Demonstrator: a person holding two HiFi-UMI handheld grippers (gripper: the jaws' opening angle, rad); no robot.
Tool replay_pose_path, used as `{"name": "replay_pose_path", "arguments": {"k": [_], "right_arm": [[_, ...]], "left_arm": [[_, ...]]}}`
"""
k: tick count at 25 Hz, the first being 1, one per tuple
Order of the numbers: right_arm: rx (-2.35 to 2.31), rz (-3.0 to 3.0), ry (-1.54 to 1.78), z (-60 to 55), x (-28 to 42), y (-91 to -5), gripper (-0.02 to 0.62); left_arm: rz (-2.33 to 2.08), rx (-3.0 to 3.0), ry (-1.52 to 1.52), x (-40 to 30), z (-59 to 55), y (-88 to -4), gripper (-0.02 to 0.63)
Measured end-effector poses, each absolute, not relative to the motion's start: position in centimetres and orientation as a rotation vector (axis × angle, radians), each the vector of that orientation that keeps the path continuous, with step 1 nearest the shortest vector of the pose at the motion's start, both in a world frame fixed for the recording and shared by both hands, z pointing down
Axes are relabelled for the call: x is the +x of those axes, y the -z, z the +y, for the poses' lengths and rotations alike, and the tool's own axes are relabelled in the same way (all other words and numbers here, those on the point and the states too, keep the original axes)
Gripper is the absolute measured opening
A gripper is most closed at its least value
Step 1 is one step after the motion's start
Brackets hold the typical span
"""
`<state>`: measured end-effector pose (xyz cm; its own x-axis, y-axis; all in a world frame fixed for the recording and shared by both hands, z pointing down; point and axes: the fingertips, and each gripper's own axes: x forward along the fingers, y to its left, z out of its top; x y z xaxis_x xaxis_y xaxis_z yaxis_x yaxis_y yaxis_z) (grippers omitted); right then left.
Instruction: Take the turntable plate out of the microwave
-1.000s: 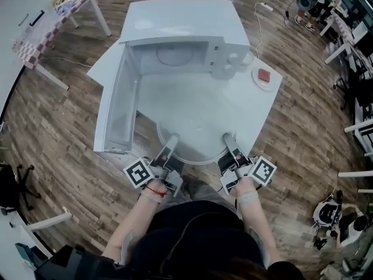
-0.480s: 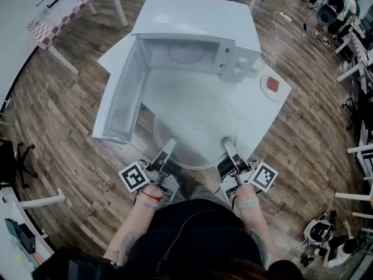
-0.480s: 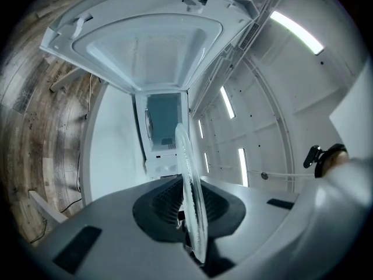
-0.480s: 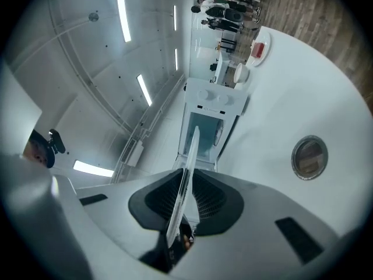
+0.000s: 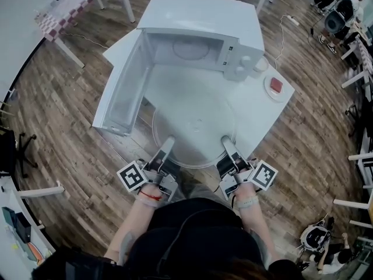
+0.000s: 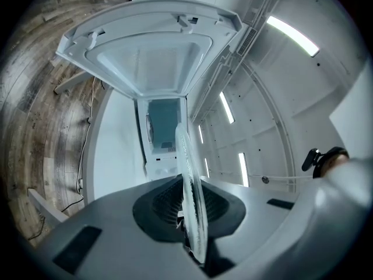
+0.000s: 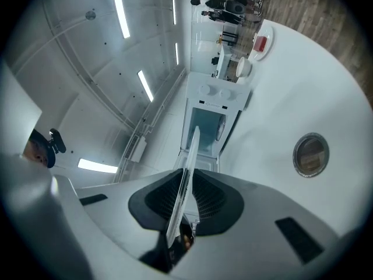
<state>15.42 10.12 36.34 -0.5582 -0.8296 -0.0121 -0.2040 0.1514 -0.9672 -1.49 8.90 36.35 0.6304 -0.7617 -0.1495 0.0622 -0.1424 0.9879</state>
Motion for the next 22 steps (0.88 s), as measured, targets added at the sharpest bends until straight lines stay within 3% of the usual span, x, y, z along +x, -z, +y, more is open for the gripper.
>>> {"name": "replay_pose_path", "arguments": {"k": [22], "right_arm": [[-0.899,1.929,1.465,11.1,15.7,-36.2,0.061]], "left_arm": [[-0.647,1.539,0.86,-1.3,11.1,-36.3,0.041]]}}
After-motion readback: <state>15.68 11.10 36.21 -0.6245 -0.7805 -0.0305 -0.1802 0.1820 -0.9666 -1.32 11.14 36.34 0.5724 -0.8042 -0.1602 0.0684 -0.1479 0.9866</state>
